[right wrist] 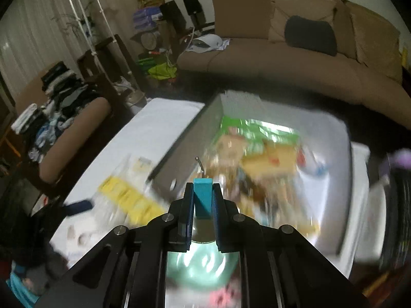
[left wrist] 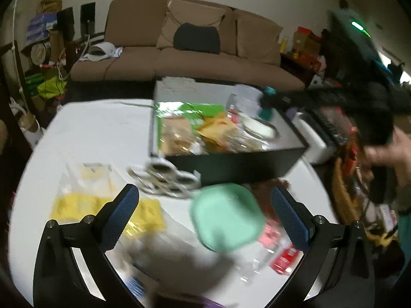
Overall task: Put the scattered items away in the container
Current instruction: 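Carry the teal-capped item into the black box and release it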
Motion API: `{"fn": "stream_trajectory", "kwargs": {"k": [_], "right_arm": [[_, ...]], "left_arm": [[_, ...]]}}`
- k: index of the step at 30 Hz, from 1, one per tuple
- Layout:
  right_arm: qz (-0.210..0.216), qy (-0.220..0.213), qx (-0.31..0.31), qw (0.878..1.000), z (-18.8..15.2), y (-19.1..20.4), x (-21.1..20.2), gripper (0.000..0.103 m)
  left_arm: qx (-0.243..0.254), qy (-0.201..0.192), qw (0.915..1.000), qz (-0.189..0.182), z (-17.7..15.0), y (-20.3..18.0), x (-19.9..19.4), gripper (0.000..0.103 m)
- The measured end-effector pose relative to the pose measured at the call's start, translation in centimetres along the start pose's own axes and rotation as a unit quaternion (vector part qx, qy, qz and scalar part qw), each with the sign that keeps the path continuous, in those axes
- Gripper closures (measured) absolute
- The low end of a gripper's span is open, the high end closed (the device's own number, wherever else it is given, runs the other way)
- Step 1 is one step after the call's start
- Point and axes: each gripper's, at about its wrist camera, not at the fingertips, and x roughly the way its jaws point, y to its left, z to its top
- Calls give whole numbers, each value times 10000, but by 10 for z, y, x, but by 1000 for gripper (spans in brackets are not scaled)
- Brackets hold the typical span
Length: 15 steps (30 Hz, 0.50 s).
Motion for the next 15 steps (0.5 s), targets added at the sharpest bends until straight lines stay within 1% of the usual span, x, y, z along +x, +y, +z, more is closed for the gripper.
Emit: {"fn": "stream_trajectory", "kwargs": {"k": [2,3,4,6,8,10,12,14,15], "right_arm": [[-181,86,-100,9997,24,0,29,91],[-312,165,-146,9993,39,0,52,91],[-355,213,-152,9990,46,-3,64,91],[-505,370,-107,9980,62,-7,104,91],[-664,565,-60,9962,70,-14,143,91],[-975,821,-20,9918,72,-22,178,90],[-1149,1098,105,9872,70,-31,199,89],[-1095,1103,210,9876,68,-35,198,77],[-1072,1015,232,9888,67,-35,191,60]], "left_arm": [[-9,-16,9999,119,12,13,10,0],[-24,-17,9999,131,17,19,15,0],[-42,-18,9999,127,22,25,19,0],[-75,-18,9999,117,29,33,30,0],[-78,-14,9999,143,33,40,43,0],[-72,21,9998,168,34,42,55,0],[-67,73,9998,181,31,42,64,0],[-96,116,9998,104,26,41,68,0],[-90,143,9998,74,23,39,70,0]]}}
